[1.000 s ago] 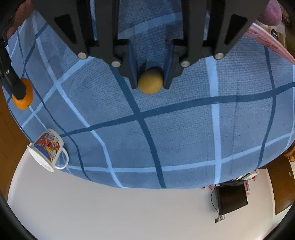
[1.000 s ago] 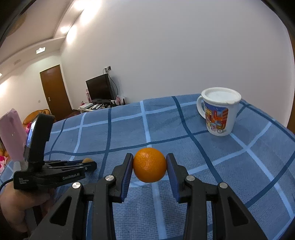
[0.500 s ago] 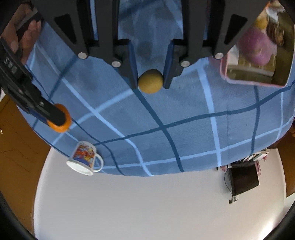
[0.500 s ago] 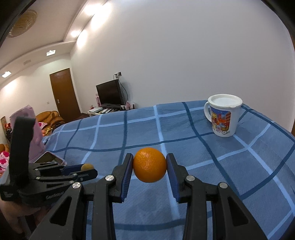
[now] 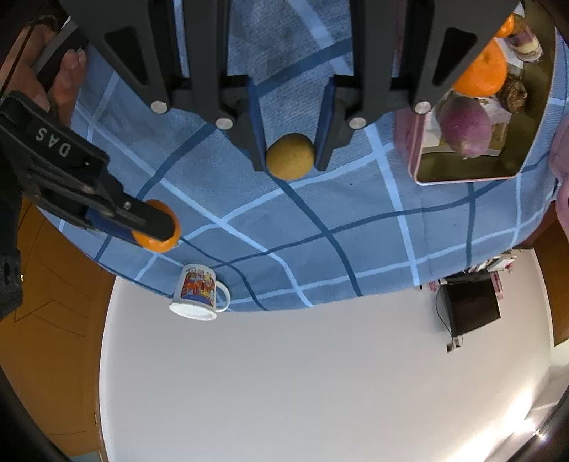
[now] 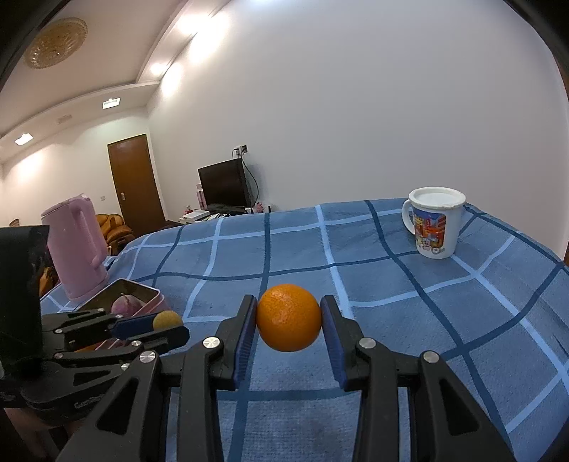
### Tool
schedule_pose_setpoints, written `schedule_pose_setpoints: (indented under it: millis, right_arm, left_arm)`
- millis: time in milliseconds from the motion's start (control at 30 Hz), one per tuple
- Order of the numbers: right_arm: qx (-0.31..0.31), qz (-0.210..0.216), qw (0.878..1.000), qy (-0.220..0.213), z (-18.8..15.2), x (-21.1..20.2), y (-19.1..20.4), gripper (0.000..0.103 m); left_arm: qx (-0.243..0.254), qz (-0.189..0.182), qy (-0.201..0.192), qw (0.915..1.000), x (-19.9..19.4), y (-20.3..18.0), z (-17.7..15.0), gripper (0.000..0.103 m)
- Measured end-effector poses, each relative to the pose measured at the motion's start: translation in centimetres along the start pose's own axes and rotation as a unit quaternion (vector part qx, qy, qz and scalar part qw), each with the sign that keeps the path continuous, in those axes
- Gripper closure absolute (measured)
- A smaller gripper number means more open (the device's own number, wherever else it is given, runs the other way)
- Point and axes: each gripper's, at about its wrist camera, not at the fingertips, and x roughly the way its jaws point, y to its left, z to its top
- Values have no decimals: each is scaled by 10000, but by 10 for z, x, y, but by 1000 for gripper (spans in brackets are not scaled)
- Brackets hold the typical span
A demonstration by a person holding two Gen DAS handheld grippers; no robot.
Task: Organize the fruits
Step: 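Lift the small orange and yellow fruit and carry both toward the tin box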
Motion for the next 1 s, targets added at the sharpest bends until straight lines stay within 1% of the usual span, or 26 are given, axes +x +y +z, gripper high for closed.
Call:
schedule_pose_setpoints:
  millis: [133,333,500,733,1000]
  right_arm:
    - [-19,42,10000,-4,-2,-2,5,64]
    - [-116,223,9997,9,-3,-5,20,64]
    - [-163,424,9990,-45,2,-10,36,64]
    - [-386,648,9970,-173,10,-20,64,64]
    - [-588,824,9945,-277,17,-27,89,64]
  left_arm:
    - [-10,36,-119,9999,-11,3,-4,75]
    - [-44,119,-339,9993,-33,10,-9,75]
    - [-127,250,-485,9984,-49,24,-13,75]
    - [-288,407,-691,9964,-70,45,-17,75]
    - [-381,485,-800,9949,-82,59,-21,75]
